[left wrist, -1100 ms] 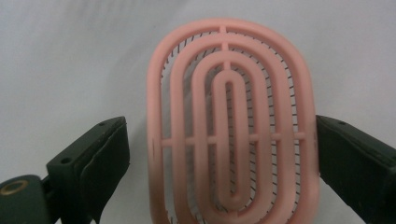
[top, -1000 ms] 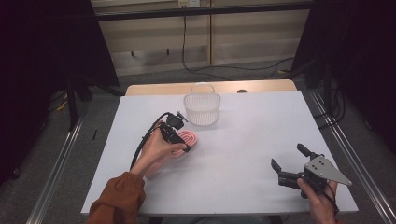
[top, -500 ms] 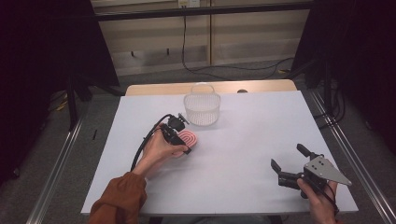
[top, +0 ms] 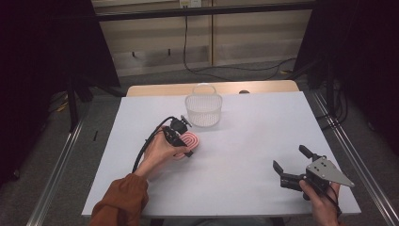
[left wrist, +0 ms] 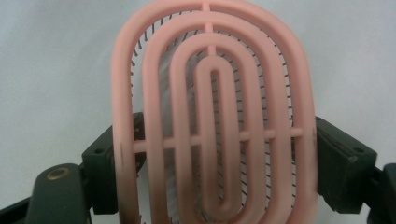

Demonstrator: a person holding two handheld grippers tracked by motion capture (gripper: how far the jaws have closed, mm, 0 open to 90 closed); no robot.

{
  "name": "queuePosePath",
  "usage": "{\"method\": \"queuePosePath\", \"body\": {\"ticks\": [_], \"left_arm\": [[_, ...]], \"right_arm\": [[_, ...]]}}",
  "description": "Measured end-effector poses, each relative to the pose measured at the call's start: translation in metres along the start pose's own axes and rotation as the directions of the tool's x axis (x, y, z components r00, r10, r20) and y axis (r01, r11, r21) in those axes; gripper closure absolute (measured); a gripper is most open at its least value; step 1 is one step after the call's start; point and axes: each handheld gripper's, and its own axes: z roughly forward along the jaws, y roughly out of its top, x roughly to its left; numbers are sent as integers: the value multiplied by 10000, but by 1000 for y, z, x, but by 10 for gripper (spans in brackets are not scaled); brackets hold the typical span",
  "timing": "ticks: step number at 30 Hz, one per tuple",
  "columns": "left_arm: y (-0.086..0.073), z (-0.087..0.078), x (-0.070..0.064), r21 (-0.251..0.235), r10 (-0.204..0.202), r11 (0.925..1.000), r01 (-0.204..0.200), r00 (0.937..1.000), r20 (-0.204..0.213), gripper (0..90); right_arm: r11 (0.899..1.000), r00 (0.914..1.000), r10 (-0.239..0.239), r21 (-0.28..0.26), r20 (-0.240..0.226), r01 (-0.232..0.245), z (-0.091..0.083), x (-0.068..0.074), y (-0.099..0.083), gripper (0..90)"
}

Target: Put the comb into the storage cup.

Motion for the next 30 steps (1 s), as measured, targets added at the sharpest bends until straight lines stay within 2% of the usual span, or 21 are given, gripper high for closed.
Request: {"method": "queuePosePath", "body": {"ticks": [8, 14, 20, 21, 30], "left_arm": [[0, 0, -1, -37, -221, 9997, 221, 9998, -3, 205], [-1, -1, -4, -143, -218, 9997, 216, 9997, -127, 207], [-2, -4, -6, -144, -16, 9999, 13, 9998, -194, 209], [-3, -4, -6, -239, -125, 9996, 121, 9998, -173, 209], [-4, -8, -7, -324, -11, 9995, 2, 9996, -275, 210]], "right_arm": [[10000, 10000, -3, 6, -6, 3, 0, 0, 0, 0], [10000, 10000, -3, 6, 1, 3, 0, 0, 0, 0], [10000, 10000, -19, 27, 10, 19, 0, 0, 0, 0], [10000, 10000, -13, 20, 14, 13, 0, 0, 0, 0], [10000, 10000, -15, 45, 28, 15, 0, 0, 0, 0]]}}
